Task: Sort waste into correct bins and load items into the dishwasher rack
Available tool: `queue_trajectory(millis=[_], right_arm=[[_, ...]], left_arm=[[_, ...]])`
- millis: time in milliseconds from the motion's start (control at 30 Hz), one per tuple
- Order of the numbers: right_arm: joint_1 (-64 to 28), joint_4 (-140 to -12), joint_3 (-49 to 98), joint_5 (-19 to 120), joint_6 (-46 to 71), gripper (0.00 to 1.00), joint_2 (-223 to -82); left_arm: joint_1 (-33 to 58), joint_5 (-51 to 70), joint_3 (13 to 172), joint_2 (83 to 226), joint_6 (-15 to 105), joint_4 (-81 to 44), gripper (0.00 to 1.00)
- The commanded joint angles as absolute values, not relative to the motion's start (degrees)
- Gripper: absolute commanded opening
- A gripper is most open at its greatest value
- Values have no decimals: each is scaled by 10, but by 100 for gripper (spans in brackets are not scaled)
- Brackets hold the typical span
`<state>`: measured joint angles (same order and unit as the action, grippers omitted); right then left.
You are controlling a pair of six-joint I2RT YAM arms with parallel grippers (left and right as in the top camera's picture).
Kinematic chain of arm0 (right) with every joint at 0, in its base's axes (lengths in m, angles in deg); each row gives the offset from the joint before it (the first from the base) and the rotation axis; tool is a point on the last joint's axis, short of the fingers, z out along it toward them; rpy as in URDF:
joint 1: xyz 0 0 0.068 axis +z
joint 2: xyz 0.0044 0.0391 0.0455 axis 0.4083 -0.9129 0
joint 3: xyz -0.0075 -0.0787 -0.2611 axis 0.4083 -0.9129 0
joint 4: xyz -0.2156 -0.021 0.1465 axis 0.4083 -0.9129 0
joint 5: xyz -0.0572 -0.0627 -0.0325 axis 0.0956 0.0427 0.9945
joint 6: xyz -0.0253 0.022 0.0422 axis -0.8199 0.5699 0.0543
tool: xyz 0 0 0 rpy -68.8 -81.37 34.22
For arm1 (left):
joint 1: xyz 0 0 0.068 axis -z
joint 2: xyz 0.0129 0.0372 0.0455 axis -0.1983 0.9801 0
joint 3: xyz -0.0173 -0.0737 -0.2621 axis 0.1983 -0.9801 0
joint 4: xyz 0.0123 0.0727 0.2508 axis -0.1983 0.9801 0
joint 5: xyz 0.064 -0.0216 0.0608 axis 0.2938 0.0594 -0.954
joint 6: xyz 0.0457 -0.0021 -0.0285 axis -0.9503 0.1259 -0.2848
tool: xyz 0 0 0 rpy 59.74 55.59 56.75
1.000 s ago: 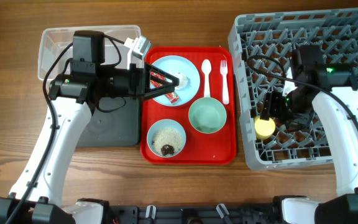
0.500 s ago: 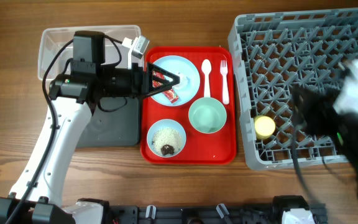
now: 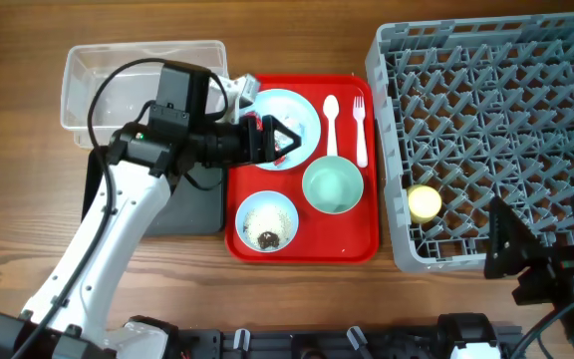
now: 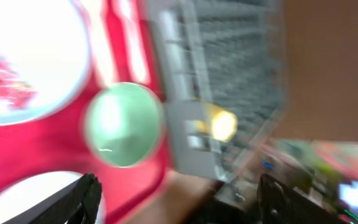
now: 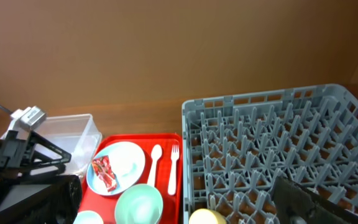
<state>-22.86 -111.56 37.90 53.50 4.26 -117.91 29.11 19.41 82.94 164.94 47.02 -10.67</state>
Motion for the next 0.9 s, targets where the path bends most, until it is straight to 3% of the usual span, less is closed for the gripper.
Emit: queue_trajectory(millis=[0,67,233,400,667,867], right_arm=[[-231,-1116,377,544,32,100,-1178],[-231,-1118,377,544,32,100,-1178],[-231,-1119,377,544,32,100,-1178],[-231,-1120,377,544,32,100,-1178],[-231,-1148,377,544,32,100,-1178],[-231,-1151,377,544,32,100,-1178]], left_arm=[[309,-22,834,1616,469,-104,83],[327,-119,834,1621,469,-110,82],[384,-134,834,1637,476,-41,79],[448,-146,811,1654,572,22,71],[589,-229,751,1682,544,-31,75],[622,-247,725,1737,549,-57,71]])
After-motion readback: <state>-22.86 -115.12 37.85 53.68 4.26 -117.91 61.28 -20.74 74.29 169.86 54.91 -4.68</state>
